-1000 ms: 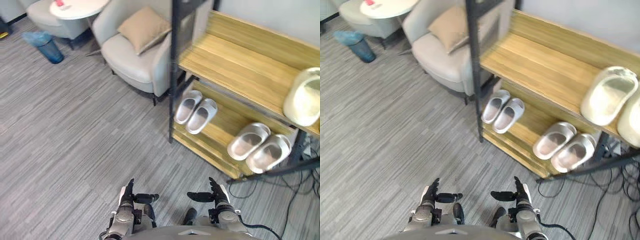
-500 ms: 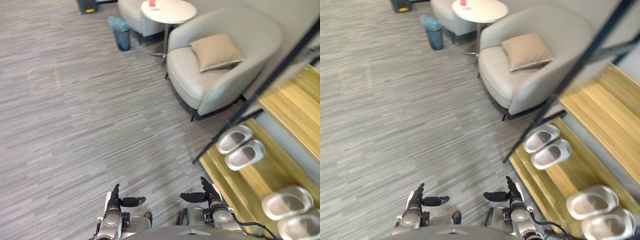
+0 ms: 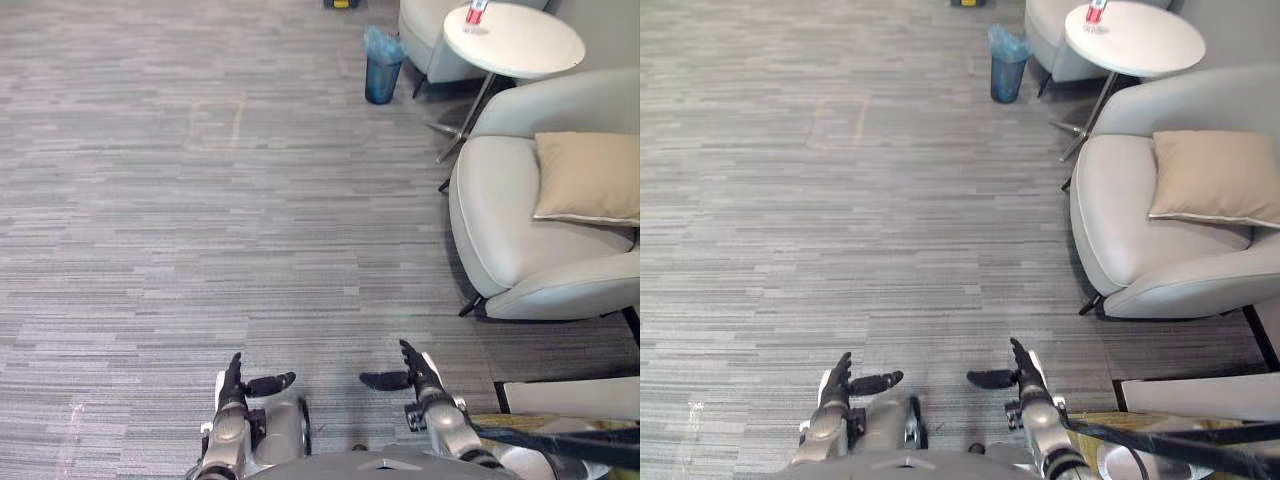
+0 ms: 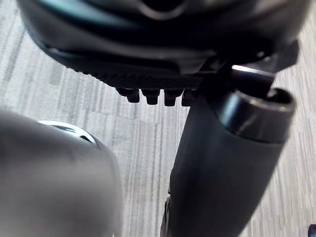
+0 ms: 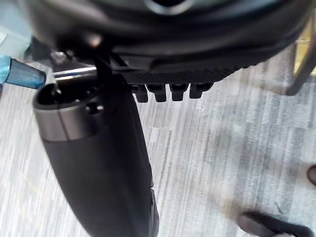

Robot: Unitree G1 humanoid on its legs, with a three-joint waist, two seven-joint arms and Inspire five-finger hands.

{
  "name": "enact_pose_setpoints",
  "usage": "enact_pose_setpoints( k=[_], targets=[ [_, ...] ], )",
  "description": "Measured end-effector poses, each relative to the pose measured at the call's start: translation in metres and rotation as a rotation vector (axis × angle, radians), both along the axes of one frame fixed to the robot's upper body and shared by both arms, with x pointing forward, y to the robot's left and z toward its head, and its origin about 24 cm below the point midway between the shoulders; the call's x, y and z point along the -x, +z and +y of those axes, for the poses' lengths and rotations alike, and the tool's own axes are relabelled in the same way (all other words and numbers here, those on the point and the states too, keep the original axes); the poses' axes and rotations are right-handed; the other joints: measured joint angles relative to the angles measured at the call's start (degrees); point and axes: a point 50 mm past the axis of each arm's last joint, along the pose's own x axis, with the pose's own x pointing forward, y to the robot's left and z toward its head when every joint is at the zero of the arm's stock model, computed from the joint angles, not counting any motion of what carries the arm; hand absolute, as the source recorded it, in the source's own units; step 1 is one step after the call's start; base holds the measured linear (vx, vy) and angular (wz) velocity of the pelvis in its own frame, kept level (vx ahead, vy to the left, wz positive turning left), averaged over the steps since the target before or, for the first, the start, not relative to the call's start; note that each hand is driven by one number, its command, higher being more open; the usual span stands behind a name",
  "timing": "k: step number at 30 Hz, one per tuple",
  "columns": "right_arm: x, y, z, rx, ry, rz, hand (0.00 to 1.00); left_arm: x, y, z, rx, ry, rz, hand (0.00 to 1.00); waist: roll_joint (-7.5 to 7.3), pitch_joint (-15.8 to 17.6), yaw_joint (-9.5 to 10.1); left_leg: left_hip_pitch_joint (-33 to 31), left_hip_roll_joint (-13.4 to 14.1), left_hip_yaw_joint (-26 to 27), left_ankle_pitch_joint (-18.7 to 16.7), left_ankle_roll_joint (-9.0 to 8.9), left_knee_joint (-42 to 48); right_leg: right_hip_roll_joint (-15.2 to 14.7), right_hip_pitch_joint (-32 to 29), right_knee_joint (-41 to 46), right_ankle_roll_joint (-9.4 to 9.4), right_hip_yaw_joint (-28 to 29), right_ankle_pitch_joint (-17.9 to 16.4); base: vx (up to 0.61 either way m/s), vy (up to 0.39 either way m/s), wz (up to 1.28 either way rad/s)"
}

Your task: Organize the slippers on the shoe rack

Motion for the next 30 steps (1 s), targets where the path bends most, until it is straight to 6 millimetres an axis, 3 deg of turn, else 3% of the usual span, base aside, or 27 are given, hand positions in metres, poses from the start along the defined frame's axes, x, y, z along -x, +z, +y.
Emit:
enact_pose_setpoints(
  k=[1, 2, 4, 5, 6, 7, 8, 9, 10, 11, 12, 13, 14, 15, 16, 17, 18, 19, 20, 23, 24, 25, 26, 28, 30],
  targets=[
    [0.006, -0.003, -0.003, 0.007, -0.007, 0.017, 1.0, 0.0, 0.0, -0.002, -0.002, -0.015, -0.001, 1.0, 0.93, -0.5, 0.07, -0.7, -0.5, 0.3, 10.8, 4.22, -7.8, 1.1, 1.4, 0.6, 1.6, -0.7, -1.0, 0.68, 0.022, 0.65],
    [0.013, -0.006, 0.002, -0.006, -0.016, 0.042, 1.0, -0.006, 0.003, 0.0, -0.03, -0.048, -0.016, 1.0, -1.82, -0.8, 0.06, -0.3, -2.7, -0.3, 8.1, 6.05, -7.2, -0.9, 1.5, 2.1, 2.61, -0.7, -0.6, 0.84, 0.058, 0.59],
    [0.016, -0.008, 0.003, -0.007, -0.018, 0.051, 1.0, -0.006, 0.004, 0.002, -0.039, -0.062, -0.014, 1.0, -2.15, -0.9, 0.04, 0.3, -3.6, -1.0, 6.6, 6.22, -7.1, -1.5, 1.7, 3.3, 3.28, 0.1, 1.6, 0.51, 0.048, 0.42],
    [0.017, -0.008, 0.003, -0.008, -0.019, 0.054, 1.0, -0.003, 0.001, 0.002, -0.04, -0.066, 0.006, 1.0, -2.17, -0.9, 0.07, 2.5, -4.4, -1.5, 4.3, 6.23, -6.9, -2.4, 1.1, 8.8, 5.04, 1.0, 2.8, 0.36, 0.034, 0.29],
    [0.018, -0.009, 0.003, -0.011, -0.021, 0.057, 1.0, 0.001, -0.001, 0.003, -0.04, -0.057, 0.022, 1.0, -2.08, -0.9, 0.0, 4.8, -4.7, -1.9, 2.7, 6.17, -7.1, -3.7, -1.0, 17.1, 5.33, 1.8, 4.1, 0.61, 0.07, 0.24],
    [0.02, -0.01, 0.004, -0.014, -0.022, 0.064, 1.0, 0.005, -0.002, 0.002, -0.038, -0.054, 0.035, 1.0, -1.83, -0.7, -0.17, 8.1, -4.8, -2.6, 1.1, 6.24, -8.2, -5.5, -4.6, 28.5, 5.05, 3.1, 7.2, 0.68, 0.041, 0.12],
    [0.019, -0.009, 0.004, -0.016, -0.016, 0.061, 1.0, 0.008, -0.005, 0.002, -0.04, -0.055, 0.056, 1.0, -1.41, -0.4, -0.18, 11.9, -4.8, -2.9, -0.1, 6.26, -9.7, -7.3, -9.2, 41.2, 3.41, 4.4, 6.4, 0.66, 0.022, 0.13],
    [0.018, -0.009, 0.004, -0.018, -0.008, 0.058, 1.0, 0.014, -0.009, 0.001, -0.036, -0.057, 0.089, 1.0, -0.51, 0.0, -0.66, 17.9, -4.8, -3.8, -0.8, 6.34, -12.5, -8.6, -14.5, 52.4, 0.3, 4.4, 4.1, 0.63, -0.035, 0.12],
    [0.019, -0.009, 0.005, -0.018, -0.004, 0.058, 1.0, 0.015, -0.01, 0.001, -0.036, -0.059, 0.095, 1.0, -0.26, 0.1, -0.9, 19.5, -4.8, -4.5, -0.8, 6.27, -13.5, -8.5, -15.7, 53.6, -0.07, 4.4, 3.4, 0.52, -0.068, 0.37],
    [0.017, -0.007, 0.006, -0.022, 0.008, 0.047, 1.0, 0.02, -0.012, 0.0, -0.033, -0.064, 0.114, 1.0, 0.58, 0.2, -1.95, 24.5, -4.2, -6.3, -0.8, 6.19, -17.5, -7.3, -20.6, 54.0, -1.07, 4.7, 0.5, 0.52, -0.092, 0.4],
    [0.013, -0.005, 0.007, -0.018, 0.019, 0.034, 1.0, 0.021, -0.013, -0.001, -0.032, -0.064, 0.118, 1.0, 0.76, 0.3, -2.36, 26.2, -3.8, -6.8, -0.9, 6.15, -18.7, -6.6, -22.5, 52.1, -1.08, 5.0, -0.6, 0.61, -0.181, 0.8],
    [0.008, -0.002, 0.007, -0.017, 0.024, 0.012, 1.0, 0.021, -0.013, -0.003, -0.025, -0.064, 0.12, 1.0, 1.31, 0.6, -3.48, 29.4, -2.6, -9.0, -0.9, 6.11, -20.7, -4.2, -28.0, 41.1, -0.35, 7.0, -2.3, 0.51, -0.186, 0.56],
    [0.008, -0.002, 0.007, -0.017, 0.024, 0.012, 1.0, 0.021, -0.013, -0.003, -0.025, -0.064, 0.12, 1.0, 1.3, 0.6, -3.5, 29.5, -2.6, -9.1, -0.9, 6.11, -20.7, -4.2, -28.1, 40.9, -0.34, 7.0, -2.3, 0.61, -0.246, 0.83],
    [0.007, -0.002, 0.005, -0.012, 0.026, 0.006, 1.0, 0.021, -0.014, -0.005, -0.02, -0.068, 0.12, 1.0, 0.99, 0.4, -3.83, 30.7, -2.0, -11.2, -1.0, 5.98, -21.2, -2.8, -30.5, 29.7, 2.0, 9.6, -0.7, 0.54, -0.218, 1.04],
    [0.01, -0.003, 0.003, -0.007, 0.025, 0.015, 1.0, 0.024, -0.015, -0.006, -0.025, -0.082, 0.13, 1.0, -0.1, -0.3, -4.31, 32.2, -2.5, -13.9, -2.1, 3.77, -22.1, -2.5, -30.5, 17.9, 2.77, 12.4, 8.7, 0.56, -0.225, 1.26],
    [0.011, -0.003, 0.001, -0.002, 0.023, 0.02, 1.0, 0.024, -0.016, -0.009, -0.016, -0.09, 0.136, 1.0, 0.46, -0.5, -4.37, 33.0, -1.2, -15.8, -2.7, 2.82, -22.3, -1.8, -29.3, 18.1, -0.15, 11.5, 7.8, 0.56, -0.232, 0.93],
    [0.01, -0.003, -0.006, 0.016, 0.014, 0.021, 1.0, 0.025, -0.017, -0.014, -0.005, -0.103, 0.136, 1.0, 1.62, -1.8, -2.78, 32.5, 0.0, -18.1, -2.3, 1.75, -22.1, -0.8, -29.8, 19.9, -1.07, 11.8, 5.7, 0.55, -0.264, 0.45],
    [0.008, -0.003, -0.005, 0.02, 0.013, 0.021, 1.0, 0.025, -0.017, -0.016, -0.001, -0.104, 0.135, 1.0, 1.94, -2.0, -2.85, 32.3, 0.4, -19.8, -1.0, -1.16, -19.6, -1.1, -29.1, 21.9, -2.2, 10.6, 2.6, 0.53, -0.263, 0.25],
    [0.008, -0.003, -0.005, 0.019, 0.013, 0.022, 1.0, 0.026, -0.017, -0.016, -0.001, -0.102, 0.137, 1.0, 2.06, -2.1, -2.93, 32.2, 0.4, -19.9, -0.9, -1.44, -19.1, -1.1, -28.8, 21.8, -2.57, 10.4, 2.3, 0.49, -0.254, 0.48],
    [0.02, -0.007, -0.003, 0.007, 0.0, 0.056, 1.0, 0.024, -0.015, -0.019, 0.025, -0.051, 0.111, 1.0, 3.3, -2.4, -3.17, 24.5, 2.5, -18.7, 3.7, -9.76, 2.4, -0.2, -19.2, 14.3, -3.24, 6.7, 0.4, 0.45, -0.214, 0.66],
    [0.022, -0.008, 0.001, 0.0, 0.003, 0.062, 1.0, 0.023, -0.013, -0.019, 0.037, -0.013, 0.083, 1.0, 4.1, -2.6, -2.66, 19.3, 6.1, -13.7, 2.8, -9.56, 13.9, 1.3, -14.6, 10.3, -3.31, 5.5, 0.4, 0.41, -0.178, 0.49],
    [0.023, -0.008, 0.003, -0.005, 0.002, 0.064, 1.0, 0.023, -0.012, -0.018, 0.038, -0.003, 0.078, 1.0, 4.25, -2.6, -2.49, 17.8, 7.5, -11.8, 2.3, -9.03, 16.9, 1.8, -12.9, 8.9, -3.36, 5.3, 0.4, 0.3, -0.08, 0.34],
    [0.024, -0.009, 0.009, -0.023, 0.001, 0.068, 1.0, 0.022, -0.011, -0.015, 0.033, 0.011, 0.069, 1.0, 4.08, -3.0, -1.3, 13.9, 9.4, -6.5, 0.3, -6.93, 20.1, 2.1, -8.4, 5.3, -3.38, 4.9, 0.4, 0.37, -0.066, 0.1],
    [0.019, -0.007, 0.013, -0.029, 0.012, 0.055, 1.0, 0.02, -0.009, -0.011, 0.022, 0.012, 0.061, 1.0, 3.05, -2.9, -0.04, 10.0, 8.6, -1.5, -2.2, -4.84, 13.0, 0.9, -5.7, 3.3, -3.31, 5.2, 0.4, 0.45, 0.005, -0.04],
    [0.014, -0.004, 0.014, -0.026, 0.013, 0.04, 1.0, 0.019, -0.009, -0.008, 0.014, 0.009, 0.058, 1.0, 2.78, -2.5, 0.16, 6.1, 5.8, -0.8, -0.7, -2.76, -0.1, -0.8, -3.6, 1.9, -2.25, 4.1, 0.4, 0.37, 0.094, 0.1]
  ],
)
